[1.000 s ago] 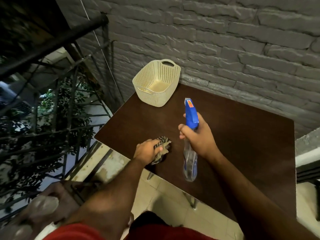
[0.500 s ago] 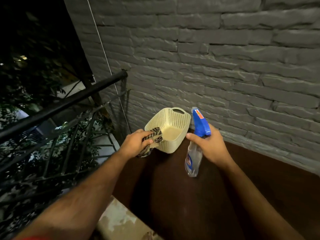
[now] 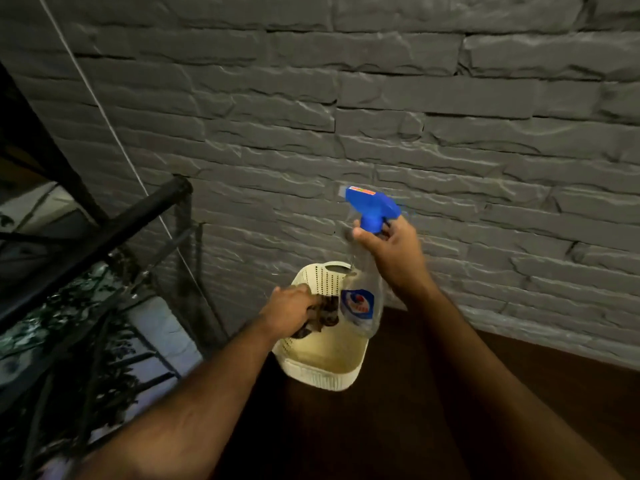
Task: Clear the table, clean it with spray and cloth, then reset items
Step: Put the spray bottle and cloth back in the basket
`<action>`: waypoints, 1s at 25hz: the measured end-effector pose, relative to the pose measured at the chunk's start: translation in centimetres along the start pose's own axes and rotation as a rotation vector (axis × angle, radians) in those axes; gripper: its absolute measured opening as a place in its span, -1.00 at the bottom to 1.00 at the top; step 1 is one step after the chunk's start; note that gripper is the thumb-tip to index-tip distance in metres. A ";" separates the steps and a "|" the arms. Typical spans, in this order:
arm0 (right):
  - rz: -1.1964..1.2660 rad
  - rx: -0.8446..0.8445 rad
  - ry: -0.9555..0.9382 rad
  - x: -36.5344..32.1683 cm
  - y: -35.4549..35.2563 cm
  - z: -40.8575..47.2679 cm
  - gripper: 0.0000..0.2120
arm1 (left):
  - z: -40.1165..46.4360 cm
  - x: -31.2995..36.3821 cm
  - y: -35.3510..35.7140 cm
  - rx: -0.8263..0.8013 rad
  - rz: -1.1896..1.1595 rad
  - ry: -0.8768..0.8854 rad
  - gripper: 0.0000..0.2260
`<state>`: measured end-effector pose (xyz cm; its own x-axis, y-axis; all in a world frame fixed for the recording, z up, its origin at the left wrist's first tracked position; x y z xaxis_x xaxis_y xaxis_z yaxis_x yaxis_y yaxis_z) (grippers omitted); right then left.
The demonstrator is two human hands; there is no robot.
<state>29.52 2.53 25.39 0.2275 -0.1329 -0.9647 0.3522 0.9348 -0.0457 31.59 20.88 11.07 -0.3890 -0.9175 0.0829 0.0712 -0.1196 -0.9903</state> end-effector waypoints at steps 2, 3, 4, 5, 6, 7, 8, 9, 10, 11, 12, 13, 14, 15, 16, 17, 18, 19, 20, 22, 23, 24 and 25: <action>-0.025 -0.001 0.057 2.7 1.9 1.8 -0.70 | 1.1 -0.7 3.6 -0.117 -0.008 -0.002 -0.71; -0.039 0.006 0.093 4.4 2.5 2.5 -0.70 | 1.5 -0.9 5.5 -0.177 -0.017 0.001 -0.70; -0.060 0.009 0.130 6.2 2.9 2.8 -0.71 | 1.5 -0.7 7.1 -0.230 -0.021 0.006 -0.71; -0.089 0.003 0.165 8.0 3.2 3.0 -0.71 | 1.5 -0.4 8.5 -0.263 -0.020 0.018 -0.72; -0.115 -0.007 0.198 9.7 3.6 3.1 -0.72 | 1.6 -0.1 9.7 -0.282 -0.019 0.043 -0.72; -0.136 -0.019 0.223 11.3 4.0 3.4 -0.73 | 1.8 0.2 10.7 -0.295 -0.021 0.072 -0.72; -0.147 -0.036 0.252 12.7 4.3 3.6 -0.75 | 1.9 0.6 11.5 -0.316 -0.025 0.095 -0.71; -0.157 -0.055 0.285 14.1 4.7 3.7 -0.77 | 2.0 0.8 12.3 -0.339 -0.034 0.104 -0.71; -0.165 -0.068 0.315 15.3 5.0 3.9 -0.77 | 2.0 1.0 13.1 -0.352 -0.042 0.103 -0.71; -0.170 -0.075 0.346 16.2 5.3 4.1 -0.76 | 1.8 1.0 13.9 -0.358 -0.050 0.101 -0.72; -0.163 -0.075 0.376 17.3 5.4 4.2 -0.74 | 1.5 1.1 14.4 -0.363 -0.055 0.098 -0.73; -0.153 -0.080 0.400 18.2 5.6 4.2 -0.72 | 1.3 1.0 14.9 -0.365 -0.066 0.093 -0.72; -0.150 -0.086 0.411 19.0 5.9 4.2 -0.71 | 1.1 1.0 15.3 -0.370 -0.082 0.085 -0.72; -0.158 -0.092 0.414 19.6 6.1 4.2 -0.72 | 0.9 0.9 15.6 -0.381 -0.100 0.070 -0.71; -0.160 -0.092 0.419 20.1 6.3 4.2 -0.72 | 0.9 0.8 15.8 -0.398 -0.113 0.057 -0.70; -0.162 -0.093 0.423 20.3 6.4 4.1 -0.73 | 0.9 0.8 15.8 -0.412 -0.123 0.053 -0.69; -0.159 -0.095 0.427 20.5 6.5 4.2 -0.73 | 0.9 0.9 15.6 -0.421 -0.134 0.058 -0.68; -0.160 -0.092 0.429 20.7 6.4 4.4 -0.73 | 0.9 0.9 15.4 -0.426 -0.148 0.064 -0.67; -0.160 -0.092 0.434 20.7 6.3 4.3 -0.72 | 0.9 1.0 14.9 -0.421 -0.169 0.063 -0.65; -0.149 -0.093 0.437 20.5 5.5 3.9 -0.68 | 1.1 1.1 13.8 -0.342 -0.230 0.029 -0.64; -0.147 -0.095 0.432 20.0 5.0 3.4 -0.61 | 1.1 1.1 13.0 -0.276 -0.260 0.002 -0.66; -0.160 -0.091 0.419 19.5 4.2 2.9 -0.51 | 1.0 1.1 12.0 -0.204 -0.285 -0.026 -0.70; -0.172 -0.078 0.401 19.3 3.4 2.6 -0.38 | 1.1 1.1 11.1 -0.129 -0.309 -0.054 -0.74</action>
<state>37.41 2.27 7.32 -0.2040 -0.1649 -0.9650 0.2809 0.9344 -0.2190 32.96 18.17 0.28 -0.3242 -0.8648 0.3833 -0.1602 -0.3492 -0.9233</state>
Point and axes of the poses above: each hand's wrist, its own z-axis towards the middle knuckle, its own y-axis out of the palm, x = y × z, the point moved 5 cm from there along z, towards the middle knuckle, and after that the axes turned 15 degrees about x, right-handed, at the moved point
